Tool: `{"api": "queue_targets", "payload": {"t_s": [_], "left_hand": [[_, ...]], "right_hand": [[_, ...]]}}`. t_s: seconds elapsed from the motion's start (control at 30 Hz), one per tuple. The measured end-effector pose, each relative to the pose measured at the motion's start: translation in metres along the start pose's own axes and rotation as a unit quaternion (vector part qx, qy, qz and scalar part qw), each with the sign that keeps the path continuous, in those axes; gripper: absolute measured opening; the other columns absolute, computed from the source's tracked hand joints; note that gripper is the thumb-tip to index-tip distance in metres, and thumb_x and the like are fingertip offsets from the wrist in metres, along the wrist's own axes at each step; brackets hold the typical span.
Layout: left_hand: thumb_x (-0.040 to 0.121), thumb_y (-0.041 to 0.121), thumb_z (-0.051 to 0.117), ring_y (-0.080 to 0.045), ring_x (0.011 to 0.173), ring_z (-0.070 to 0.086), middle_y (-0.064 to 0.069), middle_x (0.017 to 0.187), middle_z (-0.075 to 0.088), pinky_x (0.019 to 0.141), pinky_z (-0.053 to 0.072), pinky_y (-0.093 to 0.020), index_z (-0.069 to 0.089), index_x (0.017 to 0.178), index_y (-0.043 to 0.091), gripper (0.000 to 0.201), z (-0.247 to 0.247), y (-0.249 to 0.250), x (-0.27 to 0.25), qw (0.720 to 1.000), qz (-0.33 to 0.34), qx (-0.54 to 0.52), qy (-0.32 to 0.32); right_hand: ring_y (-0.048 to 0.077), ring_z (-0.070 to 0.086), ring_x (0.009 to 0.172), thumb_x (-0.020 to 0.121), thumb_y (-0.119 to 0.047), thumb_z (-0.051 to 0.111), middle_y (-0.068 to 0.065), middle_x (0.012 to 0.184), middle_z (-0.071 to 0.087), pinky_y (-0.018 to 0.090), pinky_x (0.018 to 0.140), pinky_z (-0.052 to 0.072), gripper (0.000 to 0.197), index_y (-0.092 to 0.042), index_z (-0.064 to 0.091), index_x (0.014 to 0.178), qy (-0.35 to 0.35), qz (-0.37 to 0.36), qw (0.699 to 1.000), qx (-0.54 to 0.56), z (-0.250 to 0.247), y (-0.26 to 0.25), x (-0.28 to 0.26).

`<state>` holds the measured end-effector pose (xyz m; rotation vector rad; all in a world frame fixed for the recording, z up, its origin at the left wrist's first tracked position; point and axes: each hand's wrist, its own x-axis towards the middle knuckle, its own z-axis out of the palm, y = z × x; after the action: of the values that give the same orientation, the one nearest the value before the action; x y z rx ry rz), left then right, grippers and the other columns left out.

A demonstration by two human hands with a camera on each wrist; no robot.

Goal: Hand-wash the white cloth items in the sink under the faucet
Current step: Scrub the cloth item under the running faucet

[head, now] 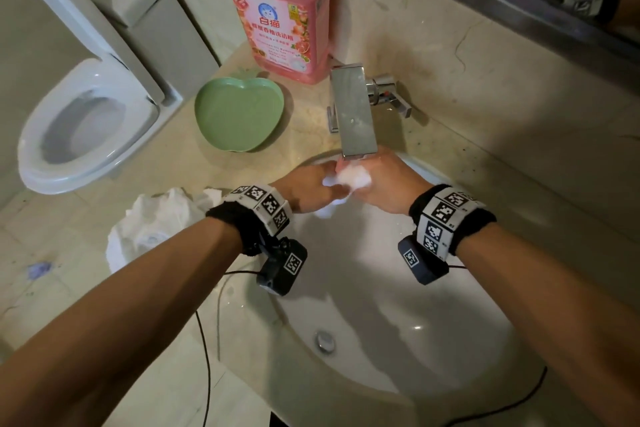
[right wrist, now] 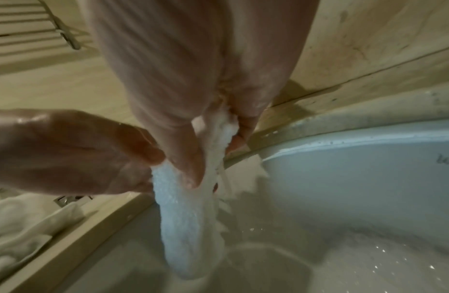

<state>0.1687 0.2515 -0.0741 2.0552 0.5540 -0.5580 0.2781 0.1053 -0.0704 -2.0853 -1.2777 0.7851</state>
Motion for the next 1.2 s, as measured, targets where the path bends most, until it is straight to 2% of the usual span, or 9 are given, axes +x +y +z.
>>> {"api": "queue_targets", "payload": {"t_s": [0.13,0.27,0.37,0.5,0.67,0.77,0.9,0.97,1.2], "left_hand": [[0.088,0.024,0.068,-0.023,0.121,0.056,-0.005,0.134,0.058,0.104,0.042,-0.033,0.052,0.133,0.014,0.049,-0.003,-0.007,-0.006,0.999,0.012,-0.028,0.032],[0.079,0.021,0.076,-0.024,0.099,0.062,-0.002,0.109,0.065,0.087,0.051,-0.035,0.055,0.116,0.014,0.043,0.001,-0.014,-0.013,0.991,0.014,-0.073,0.111],[0.075,0.026,0.073,-0.023,0.093,0.063,0.000,0.101,0.066,0.075,0.049,-0.030,0.060,0.106,0.016,0.035,0.005,-0.008,-0.017,0.986,0.021,-0.079,0.145],[0.076,0.030,0.066,-0.026,0.110,0.063,-0.009,0.119,0.067,0.097,0.050,-0.044,0.062,0.123,0.009,0.052,0.005,0.008,-0.016,0.987,0.035,-0.121,0.097],[0.096,0.005,0.055,-0.024,0.121,0.058,-0.009,0.128,0.063,0.107,0.043,-0.046,0.059,0.129,0.008,0.033,0.001,0.016,-0.009,0.975,0.108,-0.175,0.084],[0.101,0.011,0.047,-0.018,0.118,0.058,-0.002,0.125,0.064,0.106,0.044,-0.039,0.061,0.126,0.020,0.029,0.001,0.017,-0.006,0.979,0.141,-0.125,0.080],[0.102,0.041,0.044,-0.017,0.102,0.058,0.000,0.122,0.065,0.088,0.043,-0.029,0.062,0.126,0.027,0.033,-0.006,0.002,-0.002,0.993,0.044,0.039,0.098],[0.099,0.051,0.044,-0.024,0.104,0.060,-0.004,0.120,0.066,0.091,0.046,-0.035,0.061,0.127,0.021,0.044,-0.009,-0.007,-0.001,0.994,0.020,0.056,0.095],[0.102,0.035,0.048,-0.023,0.101,0.062,-0.002,0.108,0.066,0.089,0.049,-0.037,0.065,0.116,0.013,0.031,-0.018,-0.018,-0.006,0.990,0.099,0.000,0.098]], "right_hand": [[0.024,0.059,0.113,0.070,-0.011,0.086,0.010,0.125,0.060,0.033,0.096,0.049,0.061,-0.010,0.062,0.127,0.059,0.061,0.996,0.001,0.007,-0.007,-0.002],[0.024,0.066,0.093,0.071,-0.015,0.086,0.005,0.098,0.069,0.033,0.082,0.053,0.046,-0.005,0.069,0.112,0.086,0.069,0.994,-0.005,0.005,-0.007,-0.006],[0.021,0.069,0.090,0.071,-0.023,0.087,0.003,0.096,0.074,0.029,0.079,0.053,0.048,-0.012,0.070,0.115,0.088,0.077,0.993,-0.005,0.003,-0.007,-0.012],[0.003,0.066,0.086,0.078,-0.024,0.081,-0.009,0.097,0.072,0.023,0.074,0.052,0.038,-0.022,0.071,0.115,0.078,0.070,0.993,0.059,0.001,-0.004,-0.024],[0.016,0.069,0.100,0.074,-0.036,0.085,0.000,0.106,0.073,0.041,0.090,0.057,0.048,-0.019,0.069,0.115,0.083,0.172,0.968,0.164,-0.007,0.012,-0.030],[0.016,0.069,0.099,0.081,-0.021,0.082,0.001,0.105,0.073,0.040,0.090,0.055,0.038,-0.011,0.064,0.112,0.081,0.183,0.965,0.169,-0.009,0.020,-0.032],[0.024,0.068,0.099,0.089,-0.016,0.070,0.007,0.106,0.072,0.041,0.087,0.054,0.030,-0.008,0.060,0.116,0.100,0.185,0.967,0.141,-0.009,0.024,-0.031],[0.026,0.067,0.098,0.094,-0.024,0.063,0.007,0.103,0.071,0.040,0.084,0.054,0.024,-0.009,0.060,0.113,0.098,0.191,0.967,0.138,-0.006,0.023,-0.030],[0.024,0.058,0.094,0.094,-0.015,0.057,0.002,0.101,0.061,0.038,0.086,0.047,0.041,-0.013,0.043,0.132,0.029,0.175,0.980,0.095,0.012,0.017,-0.029]]}}
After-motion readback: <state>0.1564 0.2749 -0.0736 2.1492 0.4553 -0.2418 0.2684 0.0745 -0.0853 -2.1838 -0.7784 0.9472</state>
